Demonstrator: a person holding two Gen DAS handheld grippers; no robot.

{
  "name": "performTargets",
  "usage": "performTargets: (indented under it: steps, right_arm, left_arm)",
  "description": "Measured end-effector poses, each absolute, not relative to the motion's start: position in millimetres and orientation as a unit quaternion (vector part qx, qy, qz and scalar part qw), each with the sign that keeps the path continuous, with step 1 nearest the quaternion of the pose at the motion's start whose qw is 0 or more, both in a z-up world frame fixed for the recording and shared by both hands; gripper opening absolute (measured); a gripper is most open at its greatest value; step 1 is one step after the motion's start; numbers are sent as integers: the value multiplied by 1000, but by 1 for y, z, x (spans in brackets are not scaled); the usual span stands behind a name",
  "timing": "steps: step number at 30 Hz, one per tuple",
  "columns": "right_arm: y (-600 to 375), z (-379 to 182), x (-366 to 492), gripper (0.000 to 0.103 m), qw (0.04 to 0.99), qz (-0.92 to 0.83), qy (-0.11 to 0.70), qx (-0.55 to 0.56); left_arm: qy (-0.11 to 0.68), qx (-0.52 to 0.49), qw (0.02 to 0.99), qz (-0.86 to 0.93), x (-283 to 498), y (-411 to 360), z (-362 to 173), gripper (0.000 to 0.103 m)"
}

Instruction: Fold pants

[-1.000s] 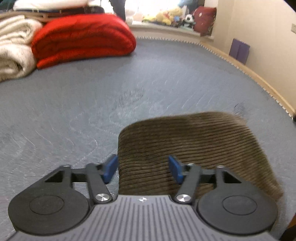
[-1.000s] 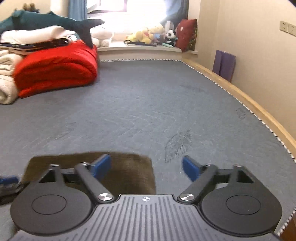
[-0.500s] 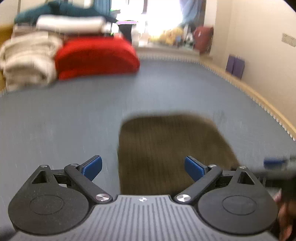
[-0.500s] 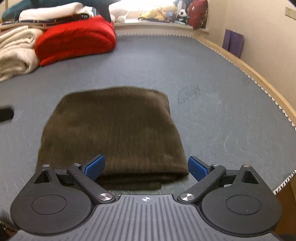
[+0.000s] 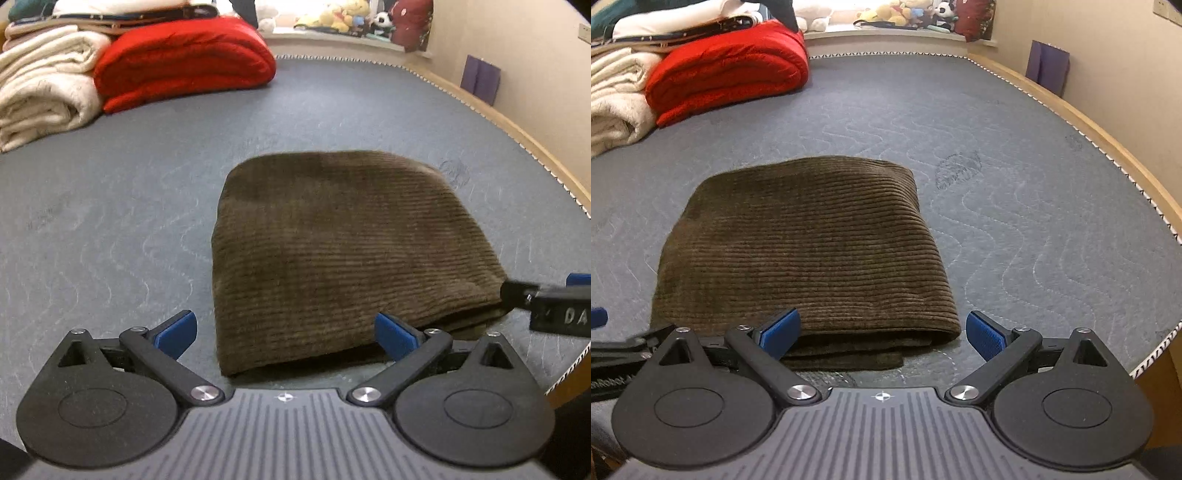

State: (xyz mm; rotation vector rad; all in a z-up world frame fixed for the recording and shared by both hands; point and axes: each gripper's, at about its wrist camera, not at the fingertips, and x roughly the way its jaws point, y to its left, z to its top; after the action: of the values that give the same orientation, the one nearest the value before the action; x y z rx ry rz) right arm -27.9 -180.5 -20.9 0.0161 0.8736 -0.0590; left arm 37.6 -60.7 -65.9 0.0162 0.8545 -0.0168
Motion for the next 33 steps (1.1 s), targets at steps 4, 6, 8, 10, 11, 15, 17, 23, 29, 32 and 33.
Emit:
performTargets:
  steps: [4, 6, 8, 10, 11, 15, 17, 23, 29, 32, 33]
  right_arm:
    - [-182, -24, -27, 96, 903, -30, 428, -1]
    - [-183, -25, -26, 96, 902, -32, 430, -1]
    - [-184, -25, -25, 96, 902, -33, 431, -1]
    - [-184, -26, -25, 96, 901, -34, 432, -1]
    - [-184, -27, -25, 96, 901, -34, 433, -2]
    - [-184, -27, -25, 96, 901, -32, 433, -5]
    - [-184, -27, -25, 96, 901, -32, 433, -6]
    - [-183, -27, -25, 96, 900, -32, 434, -7]
    - [-182, -28, -25, 96, 900, -31, 434, -9]
    - [-182, -28, -25, 96, 900, -32, 434, -9]
    - [-182, -28, -25, 96, 900, -31, 434, -9]
  left_arm:
    - [407, -5, 913, -11, 41, -64, -67, 103]
    - [408, -6, 913, -12, 43, -68, -67, 103]
    - [408, -7, 913, -13, 45, -69, -67, 103]
    - [407, -5, 913, -12, 45, -70, -67, 103]
    - [407, -4, 913, -12, 45, -70, -68, 103]
    - [408, -6, 913, -14, 46, -70, -69, 103]
    - [409, -6, 912, -14, 46, -70, -70, 103]
    - [409, -6, 912, -19, 47, -71, -71, 103]
    - [409, -5, 912, -21, 47, -72, -72, 103]
    - [408, -4, 913, -22, 47, -73, -72, 103]
    - [407, -4, 913, -22, 47, -74, -72, 103]
